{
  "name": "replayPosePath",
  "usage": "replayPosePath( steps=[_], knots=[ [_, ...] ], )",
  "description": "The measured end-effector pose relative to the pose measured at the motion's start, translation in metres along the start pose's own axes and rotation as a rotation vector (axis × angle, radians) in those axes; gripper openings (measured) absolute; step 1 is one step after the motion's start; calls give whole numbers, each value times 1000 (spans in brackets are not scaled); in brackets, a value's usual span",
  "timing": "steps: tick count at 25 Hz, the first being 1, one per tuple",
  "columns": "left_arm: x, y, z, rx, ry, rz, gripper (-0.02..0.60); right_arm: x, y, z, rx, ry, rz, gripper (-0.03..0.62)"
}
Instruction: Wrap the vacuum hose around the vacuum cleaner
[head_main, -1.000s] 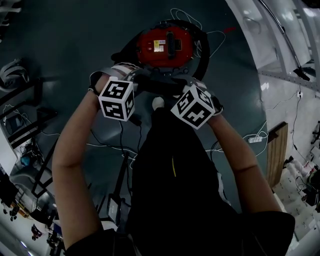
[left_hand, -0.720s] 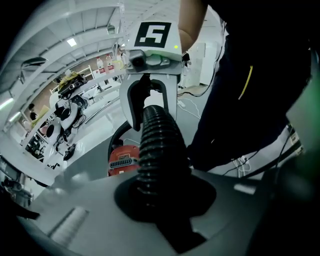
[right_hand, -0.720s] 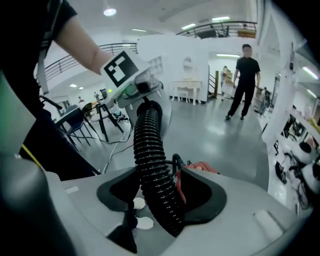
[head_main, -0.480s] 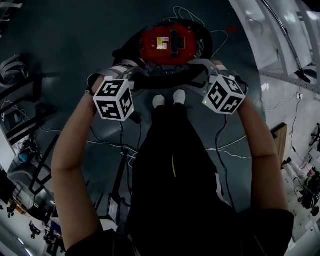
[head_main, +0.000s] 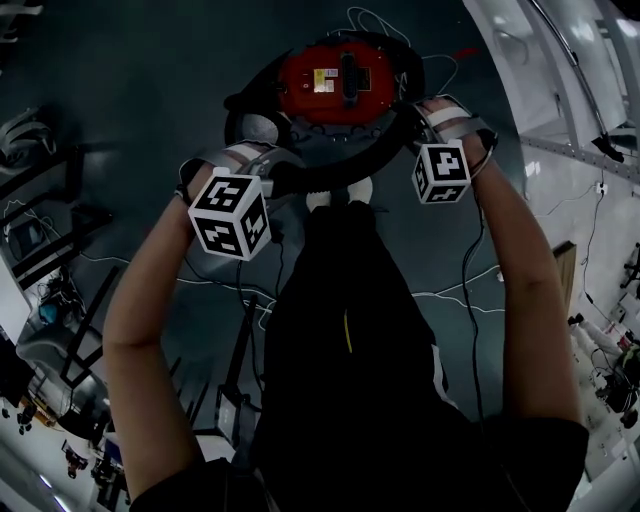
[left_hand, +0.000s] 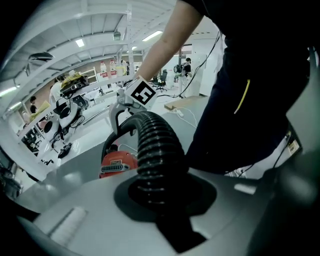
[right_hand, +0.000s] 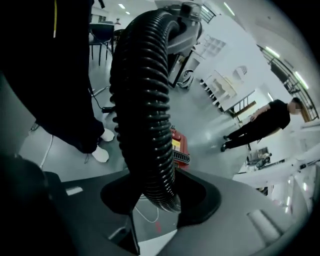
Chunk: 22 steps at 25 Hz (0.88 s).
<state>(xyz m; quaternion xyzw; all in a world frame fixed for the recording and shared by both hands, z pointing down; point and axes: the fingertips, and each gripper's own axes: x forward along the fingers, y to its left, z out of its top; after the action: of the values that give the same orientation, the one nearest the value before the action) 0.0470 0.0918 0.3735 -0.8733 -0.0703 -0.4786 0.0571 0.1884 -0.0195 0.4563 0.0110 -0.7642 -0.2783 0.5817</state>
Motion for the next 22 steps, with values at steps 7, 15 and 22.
replayPosePath(
  steps=[7,15,22],
  knots=[
    [2,28,-20,-29,5,106,81,-24,-3,-10,195,1,35,186],
    [-29,70,-44,1,87,174,78,-41,-23,10,383,-28,42,184],
    [-27,82,-54,79,116,242,74,-58,-14,20,439,5,4,184]
  ],
)
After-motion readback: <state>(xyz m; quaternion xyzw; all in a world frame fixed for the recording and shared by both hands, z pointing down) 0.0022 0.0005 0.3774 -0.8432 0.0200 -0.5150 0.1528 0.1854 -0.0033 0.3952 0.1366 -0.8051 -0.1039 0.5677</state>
